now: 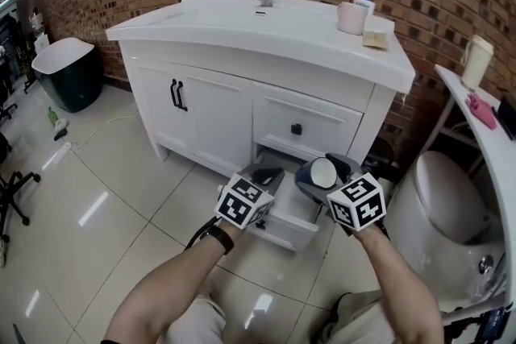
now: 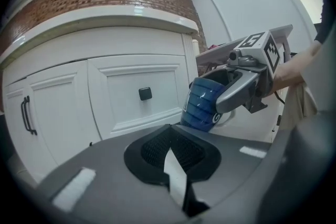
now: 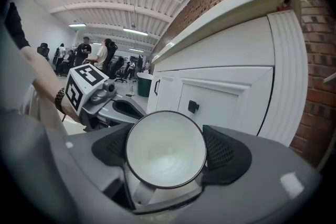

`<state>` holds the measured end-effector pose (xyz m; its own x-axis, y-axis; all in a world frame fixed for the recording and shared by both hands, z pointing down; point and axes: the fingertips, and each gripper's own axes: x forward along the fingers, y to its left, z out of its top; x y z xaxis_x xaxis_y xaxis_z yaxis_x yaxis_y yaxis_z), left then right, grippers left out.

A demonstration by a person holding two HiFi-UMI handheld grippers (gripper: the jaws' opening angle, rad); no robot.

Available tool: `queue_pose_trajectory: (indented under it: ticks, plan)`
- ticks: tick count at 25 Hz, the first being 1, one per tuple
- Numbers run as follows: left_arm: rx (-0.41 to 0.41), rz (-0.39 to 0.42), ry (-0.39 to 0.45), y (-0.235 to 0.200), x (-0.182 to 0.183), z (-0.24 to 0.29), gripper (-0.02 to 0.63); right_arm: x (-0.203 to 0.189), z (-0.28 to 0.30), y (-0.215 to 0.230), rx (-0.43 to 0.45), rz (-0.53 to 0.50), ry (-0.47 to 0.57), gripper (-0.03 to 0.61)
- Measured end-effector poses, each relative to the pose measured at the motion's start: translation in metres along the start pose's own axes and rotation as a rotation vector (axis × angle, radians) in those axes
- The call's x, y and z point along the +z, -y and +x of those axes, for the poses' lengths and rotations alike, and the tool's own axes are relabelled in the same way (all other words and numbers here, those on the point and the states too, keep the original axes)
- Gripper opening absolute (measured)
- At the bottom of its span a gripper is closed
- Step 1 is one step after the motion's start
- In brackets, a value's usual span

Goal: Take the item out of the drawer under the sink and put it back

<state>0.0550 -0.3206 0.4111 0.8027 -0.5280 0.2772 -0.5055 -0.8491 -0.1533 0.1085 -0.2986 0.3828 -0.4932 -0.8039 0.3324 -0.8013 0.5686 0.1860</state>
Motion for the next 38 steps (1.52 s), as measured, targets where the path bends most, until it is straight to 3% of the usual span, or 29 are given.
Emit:
queue_pose_trajectory:
  ticks: [7, 12, 17, 26, 31, 38]
  plan:
    - [0.052, -0.052, 0.029, -0.019, 0.0, -0.009, 0.018, -0.004, -0.006, 0.003, 0.014, -0.004, -0.004, 0.408]
    - [0.052, -0.037, 0.009, -0.02, -0.005, -0.012, 0.018, -0.018, 0.007, 0.002, 0.027, -0.004, -0.05, 0.408]
    - [0.037, 0.009, -0.017, -0.016, -0.008, -0.012, 0.018, -0.048, 0.043, -0.006, 0.061, -0.001, -0.19, 0.408]
    - [0.032, 0.012, -0.045, -0.013, -0.018, -0.011, 0.018, -0.11, 0.106, -0.02, 0.105, -0.002, -0.472, 0.41]
    - [0.019, 0.042, -0.053, -0.01, -0.021, -0.009, 0.018, -0.125, 0.119, -0.032, 0.149, -0.038, -0.527, 0.41]
    - [0.033, 0.01, -0.065, -0.015, -0.026, -0.009, 0.018, -0.135, 0.118, -0.045, 0.22, -0.037, -0.541, 0.418]
